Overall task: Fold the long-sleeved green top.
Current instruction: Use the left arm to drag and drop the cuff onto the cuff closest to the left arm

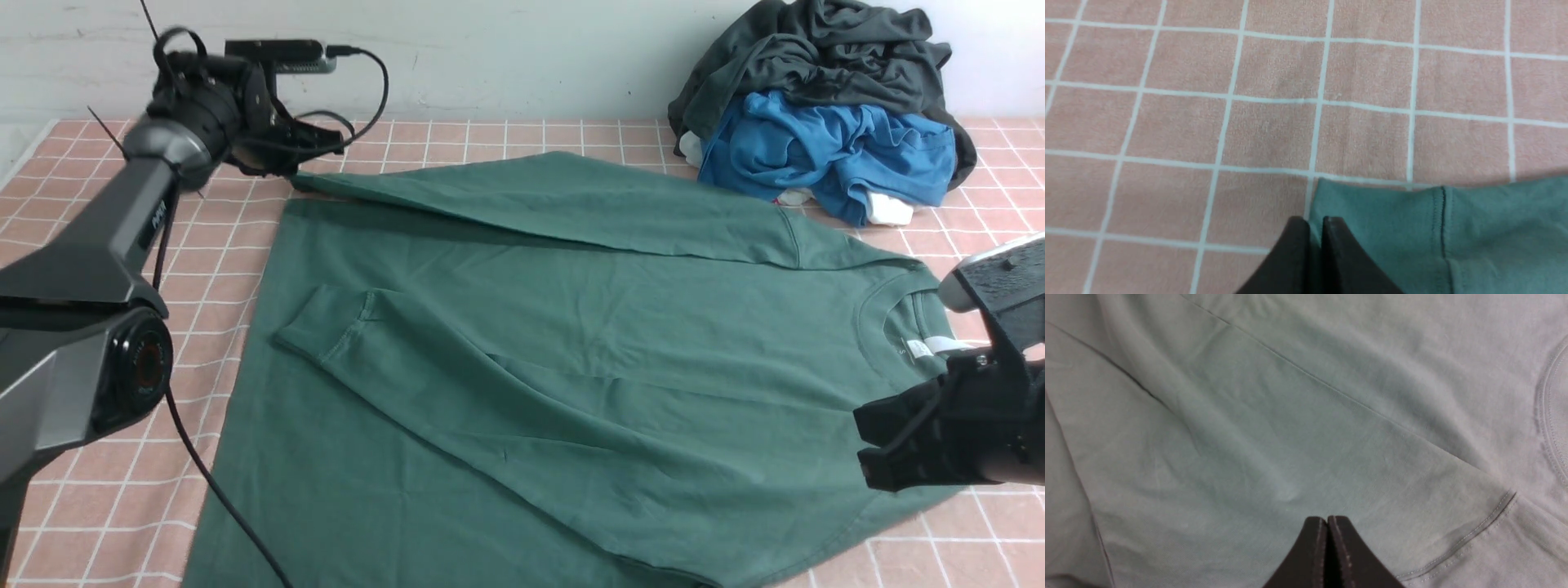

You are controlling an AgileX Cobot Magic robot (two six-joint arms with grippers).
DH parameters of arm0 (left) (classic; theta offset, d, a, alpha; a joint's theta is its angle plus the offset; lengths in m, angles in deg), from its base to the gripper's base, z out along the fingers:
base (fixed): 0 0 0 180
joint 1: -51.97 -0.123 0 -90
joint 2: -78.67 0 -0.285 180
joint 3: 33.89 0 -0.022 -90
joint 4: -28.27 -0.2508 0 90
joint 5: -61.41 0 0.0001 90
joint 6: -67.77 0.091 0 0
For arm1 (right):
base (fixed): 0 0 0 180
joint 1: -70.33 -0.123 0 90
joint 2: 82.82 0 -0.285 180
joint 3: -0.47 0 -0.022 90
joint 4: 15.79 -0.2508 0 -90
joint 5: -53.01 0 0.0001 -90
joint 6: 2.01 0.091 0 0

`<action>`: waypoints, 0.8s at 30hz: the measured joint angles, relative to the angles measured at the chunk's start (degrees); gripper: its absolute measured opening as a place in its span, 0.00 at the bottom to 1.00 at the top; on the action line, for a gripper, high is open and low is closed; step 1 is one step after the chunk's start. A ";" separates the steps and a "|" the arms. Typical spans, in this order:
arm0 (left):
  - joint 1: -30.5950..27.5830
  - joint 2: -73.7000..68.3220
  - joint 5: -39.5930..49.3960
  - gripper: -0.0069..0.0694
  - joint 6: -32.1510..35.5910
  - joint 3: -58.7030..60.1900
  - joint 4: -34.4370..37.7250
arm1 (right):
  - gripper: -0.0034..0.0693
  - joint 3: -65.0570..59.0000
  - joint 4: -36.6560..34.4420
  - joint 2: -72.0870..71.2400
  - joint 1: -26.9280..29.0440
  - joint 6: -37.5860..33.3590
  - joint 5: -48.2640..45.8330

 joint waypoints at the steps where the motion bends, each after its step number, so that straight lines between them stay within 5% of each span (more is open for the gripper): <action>1: 0.23 0.97 3.41 0.11 0.45 0.00 0.00 | 0.03 0.00 0.00 0.00 0.00 -0.06 0.00; 4: 1.25 4.71 17.11 0.11 5.92 -0.07 0.12 | 0.03 0.00 0.00 0.00 0.00 -0.29 0.05; 10: 3.23 14.56 21.32 0.11 13.39 12.09 3.71 | 0.03 0.00 0.00 -0.12 0.00 -0.42 0.28; 17: 6.24 34.18 20.79 0.11 14.92 41.68 4.11 | 0.03 0.00 0.00 -2.22 0.00 -0.42 0.02; 24: 6.55 44.94 5.48 0.11 13.07 67.74 -0.69 | 0.03 0.00 0.00 -3.95 0.00 -0.42 0.00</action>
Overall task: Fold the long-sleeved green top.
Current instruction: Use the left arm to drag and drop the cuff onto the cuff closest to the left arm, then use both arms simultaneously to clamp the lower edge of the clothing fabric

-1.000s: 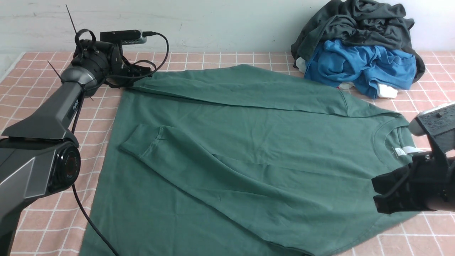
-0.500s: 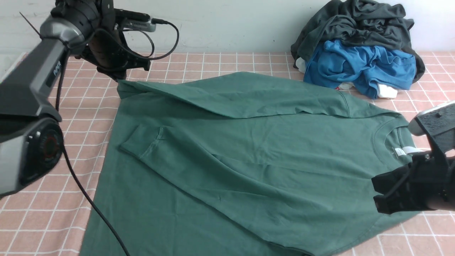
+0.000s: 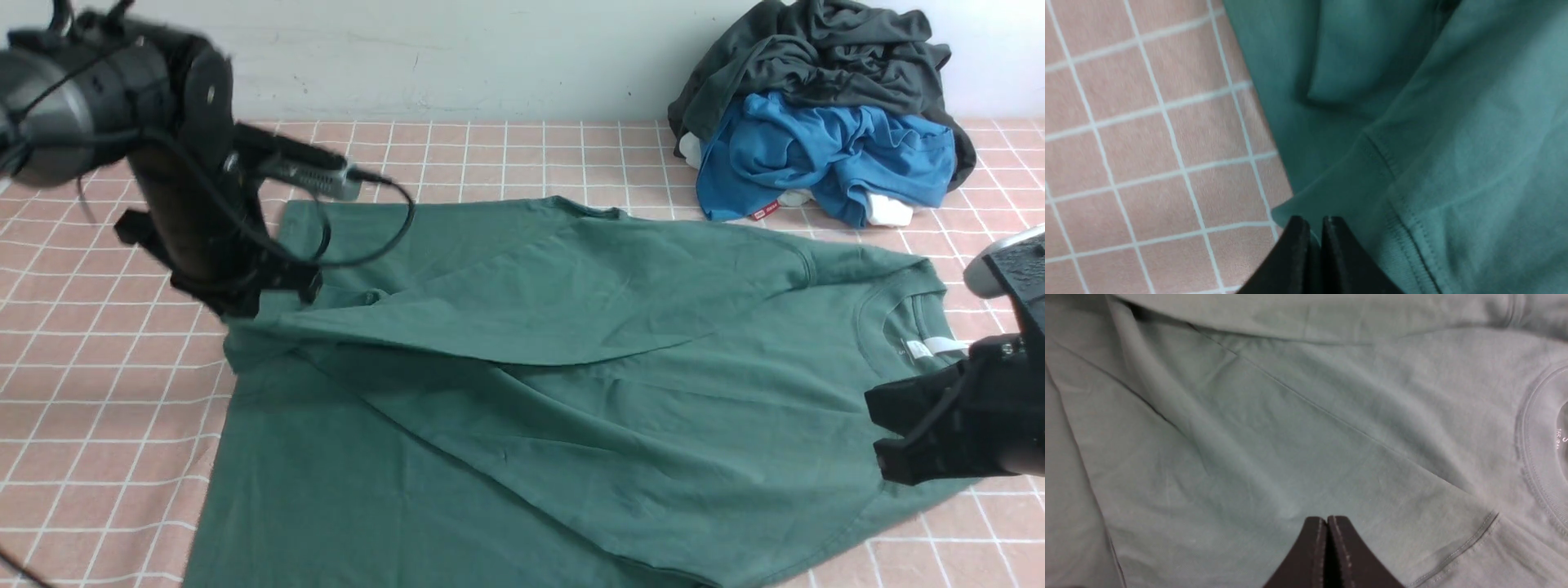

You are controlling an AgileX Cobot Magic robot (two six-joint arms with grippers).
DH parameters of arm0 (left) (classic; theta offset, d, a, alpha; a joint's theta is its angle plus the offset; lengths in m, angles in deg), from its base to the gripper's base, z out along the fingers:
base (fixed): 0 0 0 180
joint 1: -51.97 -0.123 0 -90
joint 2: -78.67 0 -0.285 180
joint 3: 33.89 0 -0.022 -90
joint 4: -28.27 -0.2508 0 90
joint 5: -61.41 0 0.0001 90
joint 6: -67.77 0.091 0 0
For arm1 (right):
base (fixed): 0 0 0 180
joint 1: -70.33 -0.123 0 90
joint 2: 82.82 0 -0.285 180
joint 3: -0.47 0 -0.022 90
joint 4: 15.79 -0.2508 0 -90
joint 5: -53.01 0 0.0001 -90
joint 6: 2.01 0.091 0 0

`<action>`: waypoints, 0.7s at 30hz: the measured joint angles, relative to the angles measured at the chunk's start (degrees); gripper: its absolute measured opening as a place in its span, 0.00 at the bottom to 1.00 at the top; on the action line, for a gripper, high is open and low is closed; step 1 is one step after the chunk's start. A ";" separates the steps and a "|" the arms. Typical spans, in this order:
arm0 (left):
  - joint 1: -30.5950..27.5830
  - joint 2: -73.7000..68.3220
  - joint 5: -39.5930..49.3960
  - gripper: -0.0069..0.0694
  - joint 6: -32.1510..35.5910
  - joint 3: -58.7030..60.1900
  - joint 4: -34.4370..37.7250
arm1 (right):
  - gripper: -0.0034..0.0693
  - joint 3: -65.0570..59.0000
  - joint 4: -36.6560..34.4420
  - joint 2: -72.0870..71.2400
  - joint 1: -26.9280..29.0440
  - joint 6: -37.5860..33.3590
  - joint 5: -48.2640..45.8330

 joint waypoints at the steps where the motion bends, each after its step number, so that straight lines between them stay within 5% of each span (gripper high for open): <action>1: 0.00 0.16 -1.21 0.11 -0.11 1.09 -0.15 | 0.03 0.00 0.00 -0.05 0.00 0.00 0.00; 6: 0.00 1.08 -14.20 0.16 -0.08 9.19 -0.62 | 0.03 0.00 0.00 -0.05 0.00 0.00 0.44; 9: 0.00 1.14 -13.79 0.28 0.99 9.46 0.26 | 0.03 0.00 0.00 -0.05 0.00 0.00 0.70; 13: 0.00 5.57 -9.60 0.60 2.56 10.10 2.95 | 0.03 0.00 -0.05 -0.05 0.00 0.00 0.39; 14: 0.06 6.42 -9.53 0.62 2.88 10.42 3.42 | 0.03 0.00 -0.05 -0.05 0.00 0.00 0.29; 17: 2.00 15.69 -8.07 0.83 12.80 16.85 7.91 | 0.03 0.00 -0.21 -0.05 0.00 -0.51 -2.59; 21: 7.52 23.75 -7.88 0.88 29.05 28.80 13.14 | 0.03 0.00 -2.37 -0.05 -0.13 -4.02 -5.53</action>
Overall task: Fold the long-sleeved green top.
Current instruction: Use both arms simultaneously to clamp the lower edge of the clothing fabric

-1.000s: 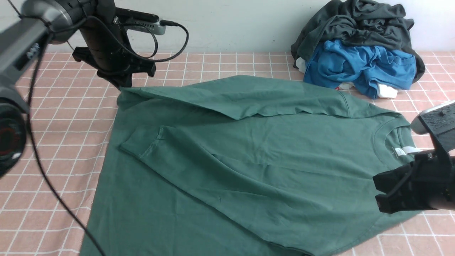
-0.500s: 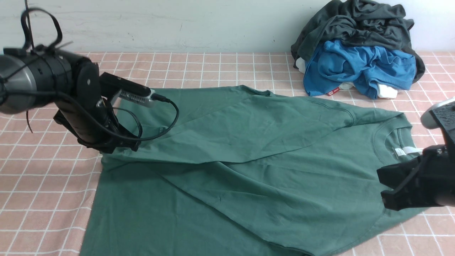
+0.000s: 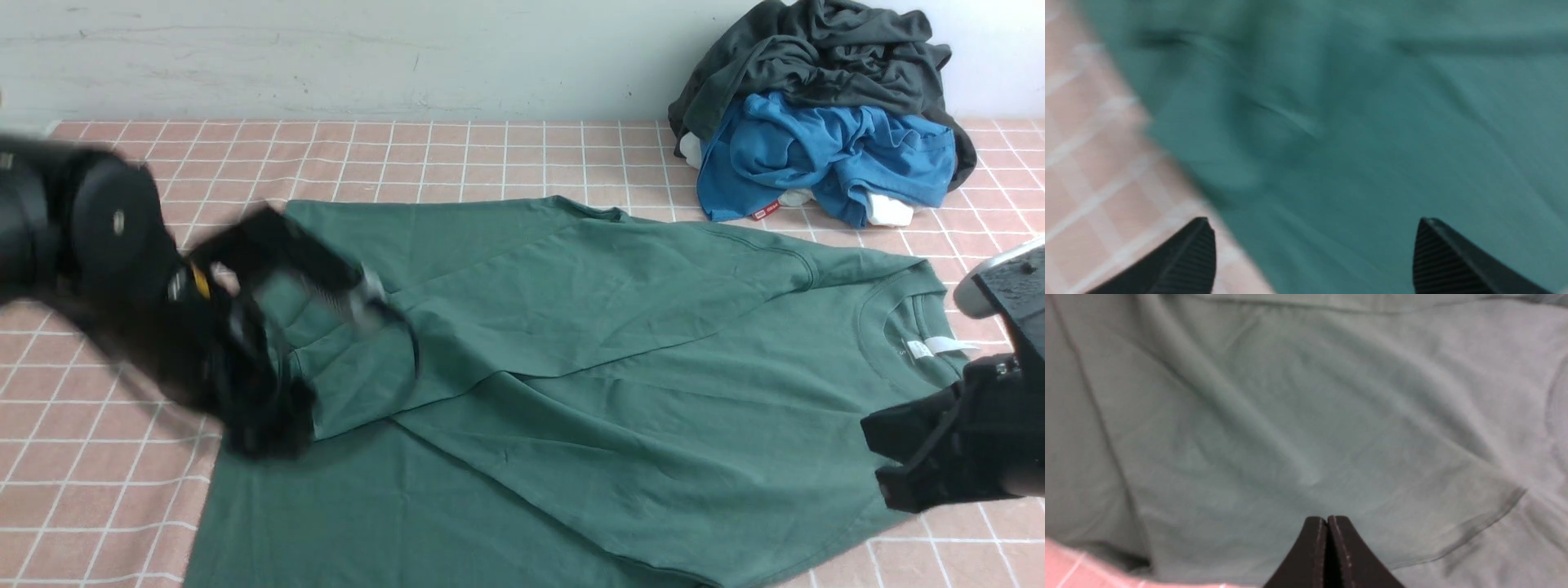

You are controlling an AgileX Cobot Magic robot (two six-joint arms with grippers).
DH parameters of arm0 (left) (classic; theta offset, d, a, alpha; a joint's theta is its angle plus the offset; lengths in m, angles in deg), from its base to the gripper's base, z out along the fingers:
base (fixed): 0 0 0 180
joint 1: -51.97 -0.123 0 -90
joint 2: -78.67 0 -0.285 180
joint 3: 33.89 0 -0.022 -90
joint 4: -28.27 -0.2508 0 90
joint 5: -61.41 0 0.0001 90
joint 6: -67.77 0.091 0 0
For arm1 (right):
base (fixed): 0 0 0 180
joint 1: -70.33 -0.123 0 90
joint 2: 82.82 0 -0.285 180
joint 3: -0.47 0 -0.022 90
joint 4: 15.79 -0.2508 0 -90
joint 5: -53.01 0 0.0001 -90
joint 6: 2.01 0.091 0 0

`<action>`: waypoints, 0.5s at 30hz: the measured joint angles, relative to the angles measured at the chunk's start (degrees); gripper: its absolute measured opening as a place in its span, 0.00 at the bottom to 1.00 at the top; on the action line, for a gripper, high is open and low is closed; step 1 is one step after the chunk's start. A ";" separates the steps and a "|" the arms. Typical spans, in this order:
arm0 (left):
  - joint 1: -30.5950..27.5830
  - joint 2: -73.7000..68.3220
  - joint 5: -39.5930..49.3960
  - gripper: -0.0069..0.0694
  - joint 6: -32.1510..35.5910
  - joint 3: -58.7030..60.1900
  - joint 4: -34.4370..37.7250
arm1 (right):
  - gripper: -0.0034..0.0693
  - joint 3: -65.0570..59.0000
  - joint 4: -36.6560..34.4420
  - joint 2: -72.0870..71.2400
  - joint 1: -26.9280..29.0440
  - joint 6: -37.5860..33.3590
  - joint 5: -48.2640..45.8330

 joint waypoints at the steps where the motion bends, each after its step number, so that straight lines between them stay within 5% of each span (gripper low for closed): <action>1: 0.69 0.33 0.06 0.88 0.85 1.48 0.37 | 0.03 0.00 -0.41 0.00 -0.01 -0.64 -0.11; 3: 4.49 3.50 0.03 0.86 9.75 10.59 1.08 | 0.03 0.00 -2.79 0.00 -1.19 -5.56 -1.45; 8: 7.55 5.22 -2.98 0.79 13.54 20.54 -1.88 | 0.03 0.00 -5.80 0.00 -4.13 -12.90 -3.55; 15: 8.14 4.50 -13.34 0.60 -2.80 24.07 -11.12 | 0.03 0.00 -9.29 0.00 -6.29 -17.88 -4.96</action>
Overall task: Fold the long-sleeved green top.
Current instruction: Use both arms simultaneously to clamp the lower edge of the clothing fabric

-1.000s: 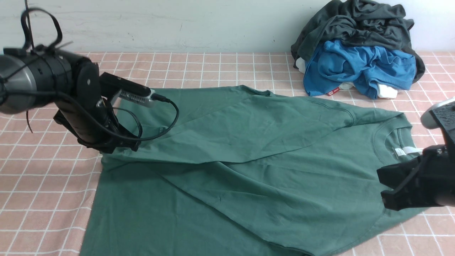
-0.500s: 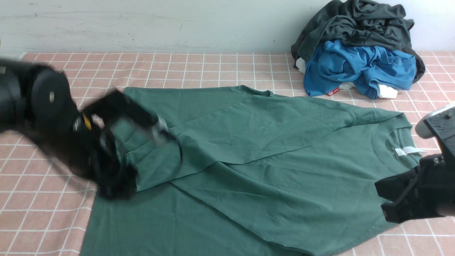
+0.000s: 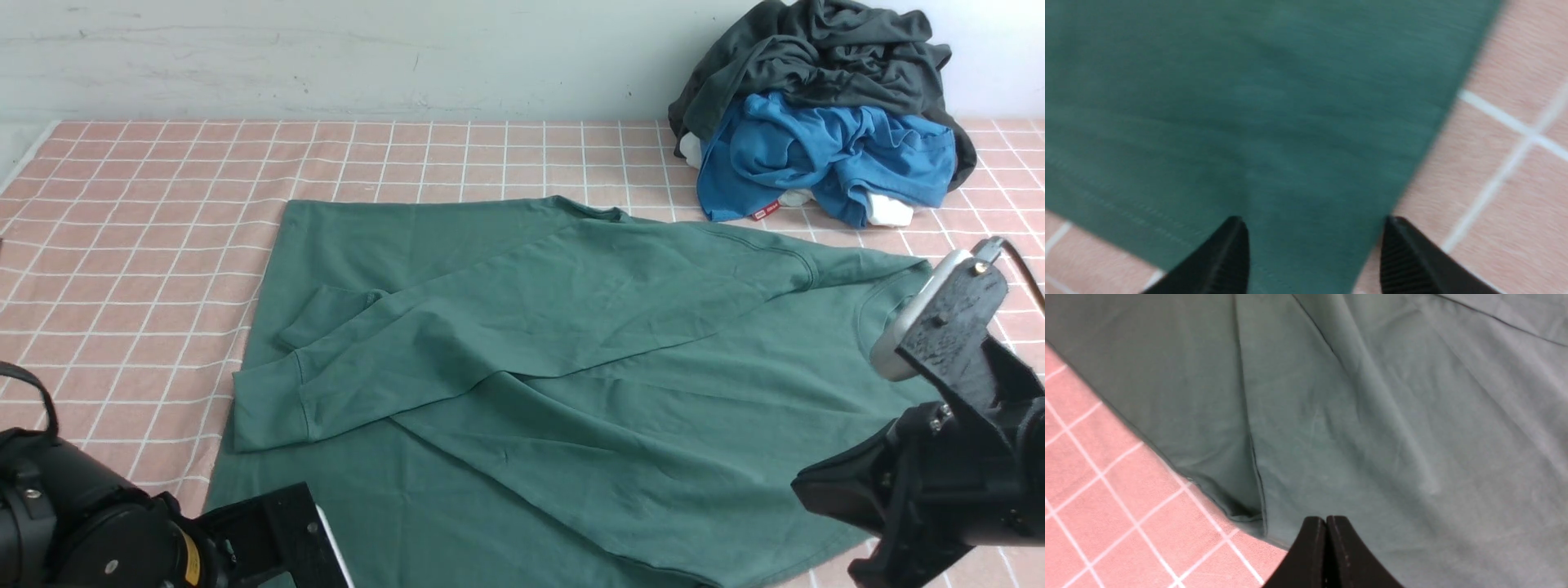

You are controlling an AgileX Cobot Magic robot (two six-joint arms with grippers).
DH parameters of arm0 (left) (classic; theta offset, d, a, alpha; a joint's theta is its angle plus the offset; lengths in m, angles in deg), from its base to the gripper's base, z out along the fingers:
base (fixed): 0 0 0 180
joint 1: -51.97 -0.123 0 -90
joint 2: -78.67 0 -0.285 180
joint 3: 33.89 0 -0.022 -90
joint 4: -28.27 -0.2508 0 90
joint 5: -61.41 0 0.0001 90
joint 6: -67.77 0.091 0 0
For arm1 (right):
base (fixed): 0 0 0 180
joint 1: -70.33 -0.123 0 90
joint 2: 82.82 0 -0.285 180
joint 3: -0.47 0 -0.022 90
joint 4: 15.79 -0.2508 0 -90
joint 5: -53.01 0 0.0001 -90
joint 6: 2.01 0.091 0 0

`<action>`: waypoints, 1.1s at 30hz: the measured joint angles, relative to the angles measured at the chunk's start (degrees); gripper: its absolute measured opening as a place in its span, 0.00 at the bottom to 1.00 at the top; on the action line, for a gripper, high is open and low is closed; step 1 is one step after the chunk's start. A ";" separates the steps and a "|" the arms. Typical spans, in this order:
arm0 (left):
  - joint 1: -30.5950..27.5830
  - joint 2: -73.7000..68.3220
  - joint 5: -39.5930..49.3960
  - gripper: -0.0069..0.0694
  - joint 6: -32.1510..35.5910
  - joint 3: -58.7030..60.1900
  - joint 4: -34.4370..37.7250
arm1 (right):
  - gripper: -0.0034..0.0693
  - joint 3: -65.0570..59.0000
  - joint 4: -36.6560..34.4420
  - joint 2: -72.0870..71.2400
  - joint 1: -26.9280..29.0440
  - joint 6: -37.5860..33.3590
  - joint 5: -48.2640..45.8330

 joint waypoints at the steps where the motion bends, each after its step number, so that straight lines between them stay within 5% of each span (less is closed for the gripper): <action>1: 0.00 -1.24 -0.40 0.57 -3.47 0.04 -2.80 | 0.03 0.00 -0.33 0.00 0.00 -0.14 0.00; 9: 1.84 -4.44 0.01 0.49 -10.62 -1.42 -9.60 | 0.03 0.00 -0.53 0.00 -0.23 -0.33 -0.17; 17: 7.51 0.58 4.39 0.12 -14.20 -2.01 -13.29 | 0.03 0.00 -0.53 -1.46 -0.23 -0.33 -0.30; 24: 7.50 8.45 8.27 0.09 -14.98 -2.32 -14.09 | 0.03 0.00 -0.34 -2.90 -0.27 -1.11 0.67; 29: 7.50 13.93 10.25 0.09 -19.48 -2.32 -15.93 | 0.06 0.07 8.72 -0.34 -0.27 -6.38 1.10; 33: 7.50 16.27 11.40 0.09 -22.47 -2.32 -17.79 | 0.20 0.07 21.00 6.24 -0.27 -5.82 1.04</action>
